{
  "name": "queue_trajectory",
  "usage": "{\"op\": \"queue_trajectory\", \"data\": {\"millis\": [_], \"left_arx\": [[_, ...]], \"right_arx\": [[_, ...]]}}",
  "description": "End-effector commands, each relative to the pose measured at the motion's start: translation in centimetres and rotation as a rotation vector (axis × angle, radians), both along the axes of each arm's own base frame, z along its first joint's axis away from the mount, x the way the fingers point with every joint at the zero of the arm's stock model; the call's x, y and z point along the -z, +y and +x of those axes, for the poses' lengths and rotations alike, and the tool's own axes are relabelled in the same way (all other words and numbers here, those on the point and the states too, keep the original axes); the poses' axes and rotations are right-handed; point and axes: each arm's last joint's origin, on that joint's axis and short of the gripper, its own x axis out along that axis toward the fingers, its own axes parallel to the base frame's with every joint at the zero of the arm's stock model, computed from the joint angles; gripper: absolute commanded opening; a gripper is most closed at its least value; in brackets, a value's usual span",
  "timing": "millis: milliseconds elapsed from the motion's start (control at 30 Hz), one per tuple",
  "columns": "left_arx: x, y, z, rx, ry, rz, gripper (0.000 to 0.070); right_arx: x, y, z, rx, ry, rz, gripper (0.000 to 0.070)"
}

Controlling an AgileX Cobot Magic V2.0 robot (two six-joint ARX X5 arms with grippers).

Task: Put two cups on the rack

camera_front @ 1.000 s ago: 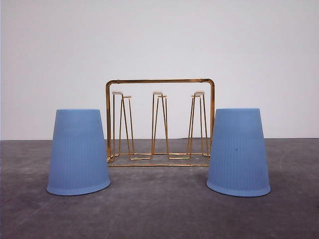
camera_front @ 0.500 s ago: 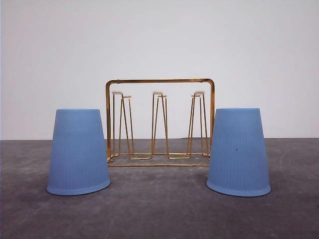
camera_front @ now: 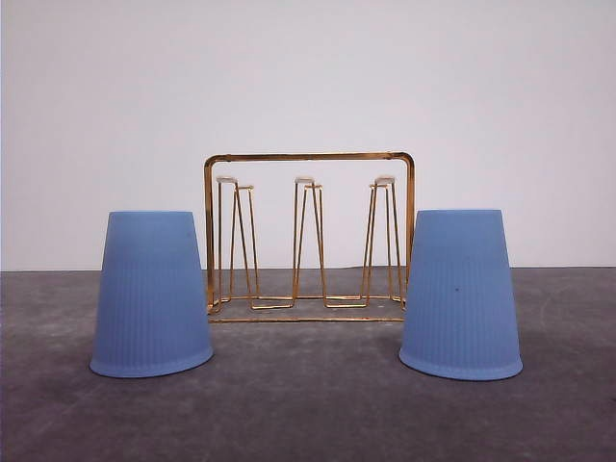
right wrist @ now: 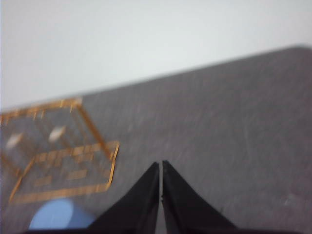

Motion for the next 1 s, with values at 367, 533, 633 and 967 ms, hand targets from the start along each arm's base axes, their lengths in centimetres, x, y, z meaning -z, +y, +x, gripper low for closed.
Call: {"op": "queue_trajectory", "data": {"millis": [367,533,633,967], "left_arx": [[-1.2,-1.9,2.9,0.468,0.177,0.203,0.0004],[-1.0,-3.4,3.0,0.703,0.133,0.39,0.0004],[-0.9,-4.0,2.9,0.817,0.089,0.496,0.0004],[-1.6,-4.7,3.4,0.811,0.04,0.359,0.0472]], "right_arx": [[0.5,1.3,3.9,-0.365,0.146,-0.235,0.0008],[0.5,2.4,3.7,-0.461,0.114,-0.327,0.0008],[0.5,2.8,3.6,-0.508,0.097,-0.361,0.0042],[0.4,2.9,3.6,-0.516,0.091,-0.364,0.0514]]}}
